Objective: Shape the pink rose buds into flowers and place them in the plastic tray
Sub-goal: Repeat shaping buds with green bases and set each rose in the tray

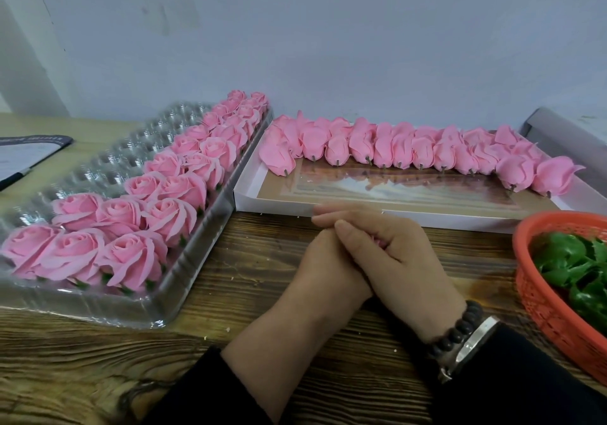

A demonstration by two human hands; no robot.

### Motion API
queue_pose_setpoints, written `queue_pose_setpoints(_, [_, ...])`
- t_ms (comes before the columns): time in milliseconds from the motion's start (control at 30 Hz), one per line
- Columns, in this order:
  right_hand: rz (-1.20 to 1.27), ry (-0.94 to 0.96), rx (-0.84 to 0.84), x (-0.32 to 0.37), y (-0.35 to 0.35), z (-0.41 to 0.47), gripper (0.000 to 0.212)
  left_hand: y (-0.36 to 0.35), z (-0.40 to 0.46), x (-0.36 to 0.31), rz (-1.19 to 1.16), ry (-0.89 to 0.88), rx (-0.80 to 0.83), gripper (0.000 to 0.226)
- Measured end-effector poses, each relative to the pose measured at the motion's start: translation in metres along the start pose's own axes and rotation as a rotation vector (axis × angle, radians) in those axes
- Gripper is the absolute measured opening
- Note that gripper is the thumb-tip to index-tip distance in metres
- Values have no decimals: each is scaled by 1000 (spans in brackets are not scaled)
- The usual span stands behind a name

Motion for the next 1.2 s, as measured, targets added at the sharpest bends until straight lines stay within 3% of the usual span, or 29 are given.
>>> queue_pose_setpoints(167, [-34,-33,170,-1,-9,-4,27,-11,-3,7,147,71,144,44])
queue_pose_setpoints(367, [36,-1,129,-5,-3,-1,39,7,-2,1,-154,23,79,20])
queue_pose_setpoints(533, [124,36,55,-8,5,-1,51,29,2,9,-173,48,-40,6])
queue_pose_setpoints(667, [-9,150,-18,-1,13,-1,47,37,10,27,-32,160,-75,12])
queue_pose_setpoints(733, [-98,228,-19,6,12,-1,47,38,10,25,-8,147,-72,4])
queue_pose_setpoints(833, [-185,304,7,12,9,-2,42,37,9,25,11,127,-47,9])
queue_pose_setpoints(900, [-194,314,31,13,6,-2,37,36,9,27,13,142,-24,4])
queue_pose_setpoints(1200, [-153,270,81,13,2,-1,26,31,7,22,61,99,40,26])
Point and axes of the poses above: each hand's wrist, its own z-axis towards the middle knuckle, its own y-axis out of the back of the hand, x = y × z, the point moved 9 cm from there along z, towards the middle knuckle, and after that the axes turned 5 degrees about y, right-handed, at the moved point
